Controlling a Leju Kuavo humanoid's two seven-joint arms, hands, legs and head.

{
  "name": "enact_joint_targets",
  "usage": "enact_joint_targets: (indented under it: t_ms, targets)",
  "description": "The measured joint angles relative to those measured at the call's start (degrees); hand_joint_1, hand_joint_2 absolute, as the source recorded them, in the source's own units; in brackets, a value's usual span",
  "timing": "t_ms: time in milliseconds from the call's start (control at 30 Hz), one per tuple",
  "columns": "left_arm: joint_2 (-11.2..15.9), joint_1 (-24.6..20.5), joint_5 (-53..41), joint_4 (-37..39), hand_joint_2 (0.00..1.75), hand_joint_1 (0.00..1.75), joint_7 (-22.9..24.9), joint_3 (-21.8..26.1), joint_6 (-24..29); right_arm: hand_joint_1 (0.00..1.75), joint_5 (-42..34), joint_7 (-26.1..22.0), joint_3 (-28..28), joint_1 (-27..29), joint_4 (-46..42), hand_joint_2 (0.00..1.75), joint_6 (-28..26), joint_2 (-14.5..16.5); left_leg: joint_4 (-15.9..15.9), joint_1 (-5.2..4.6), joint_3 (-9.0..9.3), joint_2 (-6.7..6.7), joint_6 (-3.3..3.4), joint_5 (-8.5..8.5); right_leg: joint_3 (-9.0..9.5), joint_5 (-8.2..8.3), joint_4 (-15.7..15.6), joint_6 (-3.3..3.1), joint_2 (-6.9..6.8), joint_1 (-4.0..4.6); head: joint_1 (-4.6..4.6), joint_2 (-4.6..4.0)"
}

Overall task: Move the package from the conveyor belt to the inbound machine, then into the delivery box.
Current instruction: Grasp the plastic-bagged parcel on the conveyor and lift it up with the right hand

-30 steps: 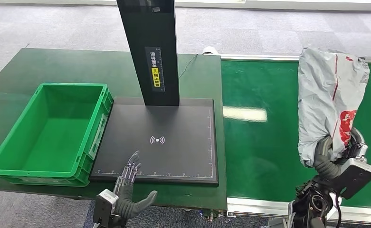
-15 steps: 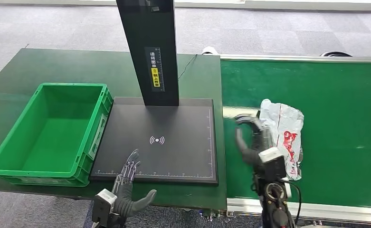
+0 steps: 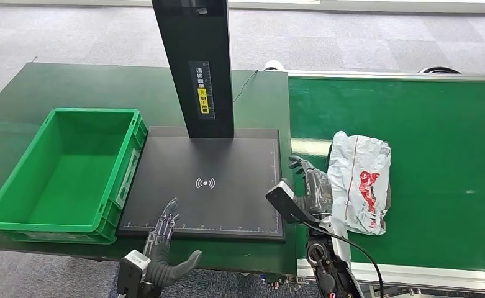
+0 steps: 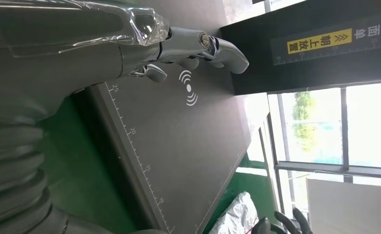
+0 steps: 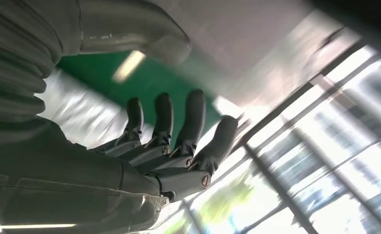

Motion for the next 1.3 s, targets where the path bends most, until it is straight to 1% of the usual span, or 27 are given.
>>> enact_joint_targets:
  t_ms: [67,100,167,233,333,433,467,533,633,700,767,867,933,1067,1100,1133,1200,1267,1300]
  targets:
    - [-0.01,0.43,-0.02,-0.96,1.75,0.0,0.61,-0.01,-0.16,0.0,9.33,9.53,-1.27,-1.09,2.39,1.75,-5.82,-0.71,0.01,0.0,0.01,0.01,0.0,0.0,-0.01,0.01,0.0,0.0,0.0,0.0,-0.01,0.0]
    - [-0.02,0.56,-0.02,-1.29,1.75,0.0,0.85,-0.01,-0.28,0.0,12.93,13.31,-2.28,-1.72,3.78,1.75,-7.59,-1.19,0.01,0.0,0.01,-0.01,0.0,0.01,0.0,0.01,0.0,0.0,-0.01,-0.01,-0.01,0.0]
    - [-0.02,0.8,-0.02,-1.79,1.75,0.0,1.26,-0.01,-0.6,0.0,18.41,18.46,-5.06,-3.05,6.75,1.75,-9.8,-2.34,0.02,-0.01,0.0,-0.07,0.01,0.01,0.02,0.01,0.0,0.01,-0.03,-0.01,0.0,0.0]
    - [-0.02,1.03,-0.01,-2.11,1.75,0.0,1.42,-0.01,-0.83,0.0,21.48,20.26,-8.39,-4.09,9.39,1.75,-10.87,-3.41,0.02,-0.01,-0.01,-0.06,0.01,0.0,0.03,0.01,0.0,0.01,-0.01,-0.02,0.01,0.01]
    - [-0.03,1.15,0.01,-2.38,1.75,0.0,1.42,-0.02,-0.99,0.0,23.38,21.4,-11.89,-4.73,11.93,1.75,-11.58,-4.26,0.02,-0.02,-0.01,-0.02,0.01,0.0,-0.01,0.02,0.0,0.01,0.0,-0.02,-0.01,0.02]
    - [-0.04,1.13,0.03,-2.41,1.75,0.0,1.42,-0.02,-1.11,0.0,25.1,25.26,-14.41,-5.32,13.79,1.75,-12.73,-5.4,0.03,-0.01,-0.03,-0.13,0.01,0.0,-0.04,0.01,-0.01,0.01,-0.05,-0.02,-0.02,0.01]
    - [-0.04,1.11,0.05,-2.41,1.75,0.0,1.42,-0.02,-1.2,0.0,25.2,25.86,-15.59,-5.78,14.58,1.75,-12.9,-6.08,0.03,-0.01,-0.04,-0.16,0.01,0.0,-0.04,0.01,-0.01,0.01,-0.08,-0.02,-0.02,0.0]
    - [-0.07,1.02,0.12,-2.41,1.75,0.0,1.42,0.0,-1.52,0.0,23.91,24.79,-18.78,-7.05,16.46,1.75,-11.8,-7.79,0.03,-0.01,-0.06,-0.18,0.01,0.0,-0.02,0.01,-0.01,0.02,-0.09,-0.02,0.0,0.0]
    - [-0.12,0.81,0.24,-2.41,1.75,0.0,1.42,0.02,-1.99,0.0,20.6,21.41,-23.91,-8.79,19.19,1.75,-6.57,-9.99,0.03,-0.04,-0.06,-0.16,0.02,0.0,-0.01,0.02,-0.01,0.02,-0.09,-0.06,0.01,0.0]
    - [-0.13,0.65,0.26,-2.41,1.75,0.0,1.42,0.02,-2.09,0.0,19.46,20.18,-26.41,-9.44,20.68,1.75,-4.02,-10.87,0.03,-0.06,-0.06,-0.16,0.02,0.0,-0.01,0.02,-0.01,0.03,-0.09,-0.08,0.0,0.0]
    - [-0.13,0.45,0.26,-2.39,1.75,0.0,1.42,0.02,-2.13,0.0,17.96,18.54,-28.23,-9.92,21.93,1.75,-1.58,-11.25,0.04,-0.06,-0.06,-0.16,0.02,0.0,-0.02,0.02,-0.01,0.03,-0.08,-0.08,-0.01,0.0]
    - [-0.13,0.08,0.33,-2.2,1.75,0.0,1.34,0.0,-2.15,0.0,14.14,14.16,-30.53,-10.54,23.65,1.75,4.97,-11.31,0.03,-0.03,-0.05,-0.18,0.01,0.0,-0.03,0.02,-0.01,0.02,-0.09,-0.05,-0.01,0.0]
    - [-0.13,-0.17,0.4,-1.92,1.75,0.0,1.27,-0.01,-2.14,0.0,12.01,11.51,-31.85,-10.8,24.65,1.75,8.43,-11.31,0.03,-0.02,-0.06,-0.18,0.01,0.0,-0.03,0.01,0.0,0.02,-0.09,-0.03,-0.01,0.0]
    - [-0.13,-0.72,0.42,-1.4,1.75,0.0,1.25,-0.01,-2.16,0.0,9.24,7.86,-33.72,-11.34,26.55,1.75,12.28,-11.32,0.03,-0.02,-0.07,-0.14,0.01,0.0,-0.03,0.01,0.0,0.02,-0.08,-0.02,0.0,0.0]
    - [-0.13,-0.8,0.42,-1.32,1.75,0.0,1.25,-0.01,-2.18,0.0,8.61,6.52,-34.08,-11.42,26.96,1.75,12.26,-11.32,0.03,-0.02,-0.07,-0.14,0.01,0.0,-0.03,0.01,0.0,0.02,-0.08,-0.03,0.0,0.0]
    - [-0.13,-0.83,0.42,-1.28,1.75,0.0,1.25,-0.01,-2.19,0.0,8.1,5.0,-34.38,-11.43,27.26,1.75,10.9,-11.27,0.03,-0.03,-0.07,-0.14,0.01,0.0,-0.03,0.01,0.0,0.02,-0.08,-0.04,0.0,0.0]
    - [-0.14,-0.74,0.42,-1.3,1.75,0.0,1.26,-0.01,-2.18,0.0,7.66,2.29,-34.87,-11.46,27.46,1.75,4.41,-10.98,0.03,-0.04,-0.09,-0.17,0.02,0.0,-0.03,0.01,0.0,0.02,-0.09,-0.05,-0.01,0.0]
    - [-0.15,-0.52,0.31,-1.38,1.75,0.0,1.27,-0.01,-2.1,0.0,7.54,0.59,-35.14,-11.62,27.03,1.75,-3.11,-10.52,0.03,-0.04,-0.09,-0.18,0.02,0.01,-0.02,0.01,0.0,0.02,-0.09,-0.05,0.0,0.0]
    - [-0.15,-0.41,0.2,-1.41,1.75,0.0,1.27,-0.01,-2.04,0.0,7.34,-0.08,-35.21,-11.69,26.48,1.75,-5.86,-10.22,0.03,-0.04,-0.09,-0.17,0.02,0.01,-0.03,0.02,0.0,0.02,-0.09,-0.05,0.0,0.0]
